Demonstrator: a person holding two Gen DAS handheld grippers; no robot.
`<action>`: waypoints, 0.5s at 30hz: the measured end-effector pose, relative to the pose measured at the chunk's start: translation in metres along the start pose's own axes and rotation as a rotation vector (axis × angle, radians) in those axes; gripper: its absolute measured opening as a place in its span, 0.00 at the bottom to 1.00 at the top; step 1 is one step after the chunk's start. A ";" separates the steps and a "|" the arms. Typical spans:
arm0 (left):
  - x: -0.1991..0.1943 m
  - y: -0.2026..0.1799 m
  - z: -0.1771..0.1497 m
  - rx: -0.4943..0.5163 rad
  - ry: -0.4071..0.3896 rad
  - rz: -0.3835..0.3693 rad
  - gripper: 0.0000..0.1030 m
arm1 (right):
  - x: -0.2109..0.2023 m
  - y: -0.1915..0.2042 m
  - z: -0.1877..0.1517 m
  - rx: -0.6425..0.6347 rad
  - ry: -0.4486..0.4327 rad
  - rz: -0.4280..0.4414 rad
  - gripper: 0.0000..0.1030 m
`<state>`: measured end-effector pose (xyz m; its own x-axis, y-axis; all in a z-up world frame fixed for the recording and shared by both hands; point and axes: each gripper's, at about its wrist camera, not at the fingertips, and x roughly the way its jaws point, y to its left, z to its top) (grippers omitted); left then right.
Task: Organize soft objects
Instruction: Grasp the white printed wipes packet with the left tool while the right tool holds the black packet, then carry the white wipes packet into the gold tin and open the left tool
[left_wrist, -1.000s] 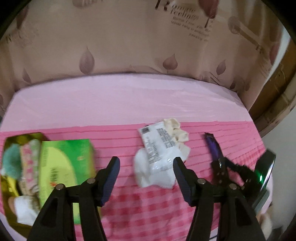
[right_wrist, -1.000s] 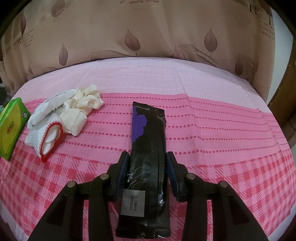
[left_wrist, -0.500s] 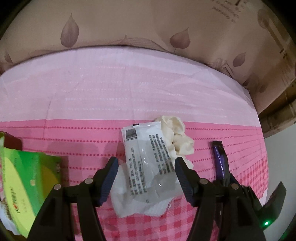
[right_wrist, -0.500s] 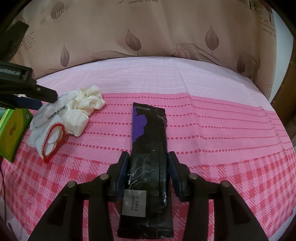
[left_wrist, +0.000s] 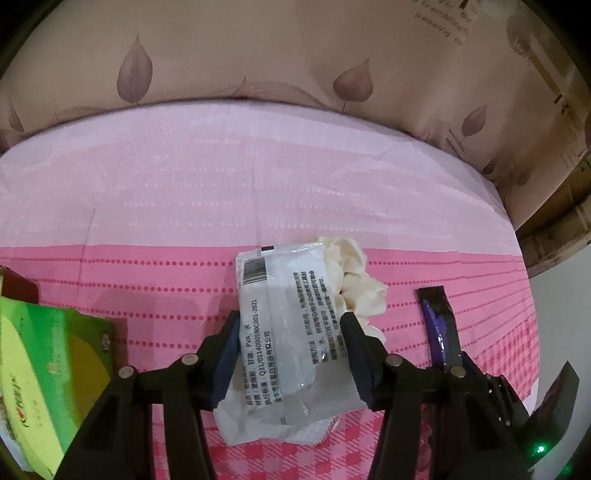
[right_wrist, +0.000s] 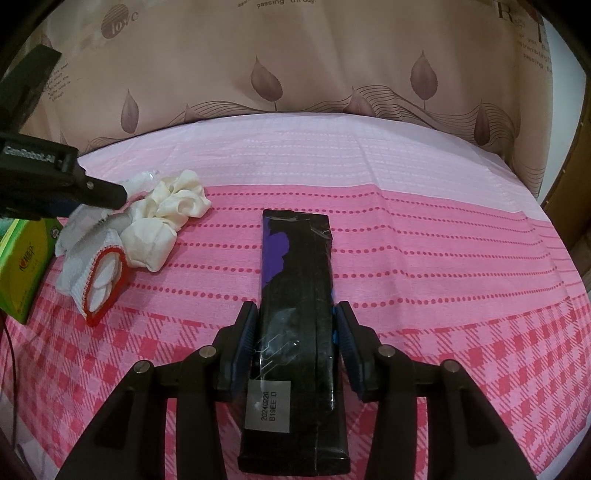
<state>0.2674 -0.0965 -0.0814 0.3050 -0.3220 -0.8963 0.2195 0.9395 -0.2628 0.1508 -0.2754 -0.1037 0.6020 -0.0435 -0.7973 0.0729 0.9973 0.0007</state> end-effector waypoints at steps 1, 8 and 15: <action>-0.003 -0.001 0.000 0.005 -0.009 -0.004 0.53 | 0.000 0.000 0.000 0.000 0.000 0.000 0.41; -0.024 -0.006 -0.010 0.058 -0.052 0.019 0.52 | 0.000 0.000 0.000 0.000 0.000 0.000 0.41; -0.044 -0.008 -0.027 0.098 -0.075 0.035 0.52 | 0.000 0.000 0.001 -0.001 0.000 -0.001 0.41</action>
<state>0.2272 -0.0870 -0.0493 0.3814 -0.3009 -0.8741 0.2960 0.9355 -0.1928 0.1513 -0.2759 -0.1036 0.6020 -0.0448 -0.7973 0.0727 0.9974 -0.0012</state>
